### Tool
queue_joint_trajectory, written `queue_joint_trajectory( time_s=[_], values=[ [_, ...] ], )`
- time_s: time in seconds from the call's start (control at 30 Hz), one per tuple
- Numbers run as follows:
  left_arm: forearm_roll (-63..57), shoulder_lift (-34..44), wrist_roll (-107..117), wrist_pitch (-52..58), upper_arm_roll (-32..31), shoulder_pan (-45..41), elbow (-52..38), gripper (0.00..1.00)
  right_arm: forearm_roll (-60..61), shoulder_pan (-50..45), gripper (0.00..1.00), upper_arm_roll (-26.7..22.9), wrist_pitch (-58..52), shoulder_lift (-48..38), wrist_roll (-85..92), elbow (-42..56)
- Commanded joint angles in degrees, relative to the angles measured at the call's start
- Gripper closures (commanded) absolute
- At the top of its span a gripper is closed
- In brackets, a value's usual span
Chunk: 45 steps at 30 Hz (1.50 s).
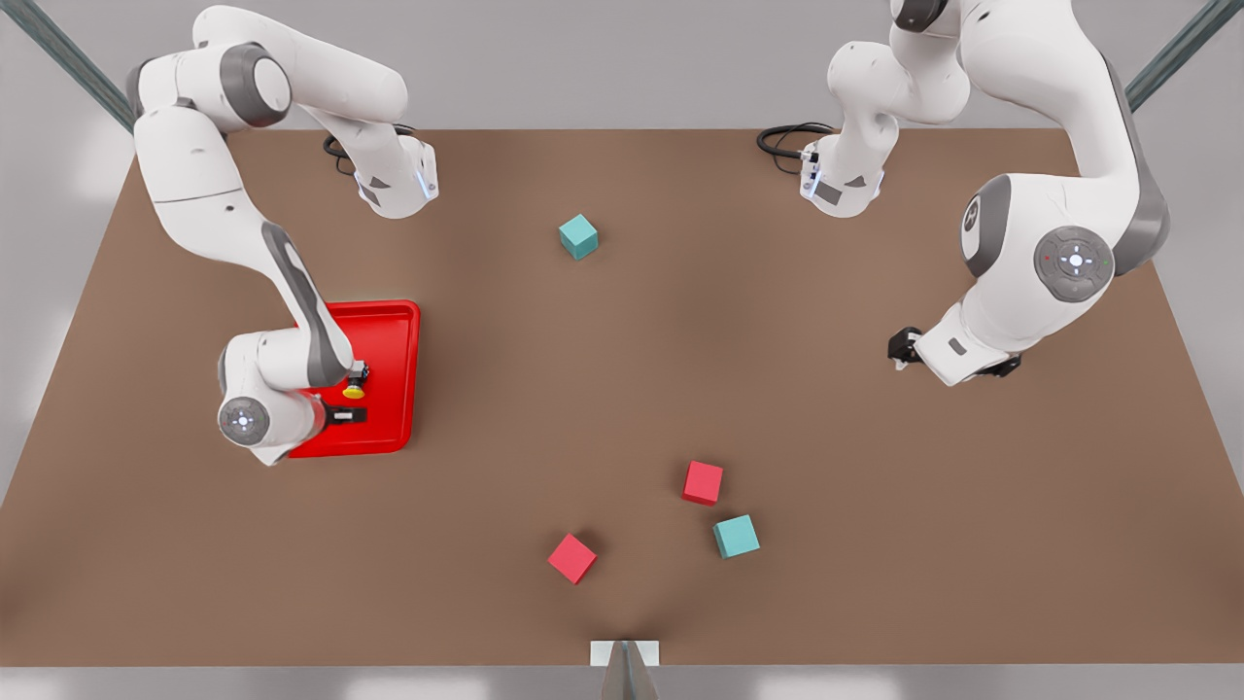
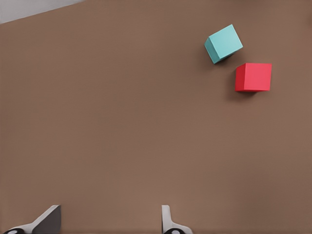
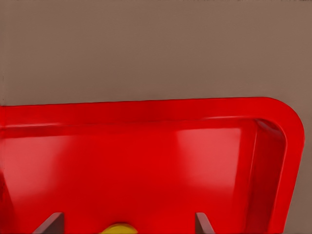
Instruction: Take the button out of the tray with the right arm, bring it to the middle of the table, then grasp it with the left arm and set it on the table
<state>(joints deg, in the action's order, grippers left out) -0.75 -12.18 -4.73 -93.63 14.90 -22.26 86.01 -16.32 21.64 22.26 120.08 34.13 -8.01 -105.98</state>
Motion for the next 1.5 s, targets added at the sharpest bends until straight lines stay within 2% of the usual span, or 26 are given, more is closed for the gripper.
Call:
queue_joint_trajectory(
  time_s=[0.0, 0.03, 0.13, 0.2, 0.27, 0.37, 0.67, 0.93, 1.47],
  values=[
    [0.0, 0.0, -0.4, -0.1, 0.0, 0.0, 0.0, 0.00, 0.0, 7.0, 0.00, 7.3, 11.0, -0.6, 2.3, -1.6],
    [0.0, 0.0, -0.4, -0.1, 0.0, -0.1, -0.1, 0.00, -0.1, 8.7, 0.00, 8.6, 11.0, -1.0, 2.8, -1.9],
    [0.0, 0.0, -0.4, 0.1, 0.0, -0.1, -0.1, 0.00, -0.1, 9.2, 0.00, 8.6, 11.1, -6.1, 4.7, -4.0],
    [0.0, 0.0, -0.4, 0.1, 0.0, -0.3, -0.1, 0.00, -0.4, 11.0, 0.00, 8.6, 22.4, -10.2, 5.6, -13.2],
    [0.0, 0.0, -0.4, 0.0, 0.0, -0.3, -0.1, 0.00, -0.6, 11.8, 0.00, 8.6, 29.8, -10.7, 5.9, -18.3],
    [0.0, -0.2, -0.3, 0.1, 0.0, -0.3, 0.0, 0.00, -0.6, 11.8, 0.00, 8.4, 34.3, -10.4, 5.1, -22.0],
    [0.1, -0.7, -0.3, 0.0, 0.0, -0.3, 0.0, 0.00, -0.5, 12.6, 0.00, 7.8, 30.2, -10.8, 3.3, -24.6],
    [0.1, -0.8, -0.3, 0.0, 0.0, -0.3, 0.0, 0.00, -0.5, 13.8, 0.00, 7.9, 29.6, -18.1, 3.0, -33.5],
    [0.1, -0.9, -0.3, 0.2, 0.0, -0.3, 0.1, 0.00, -0.4, 13.3, 0.00, 7.9, 27.1, -17.1, -1.3, -35.2]
  ],
)
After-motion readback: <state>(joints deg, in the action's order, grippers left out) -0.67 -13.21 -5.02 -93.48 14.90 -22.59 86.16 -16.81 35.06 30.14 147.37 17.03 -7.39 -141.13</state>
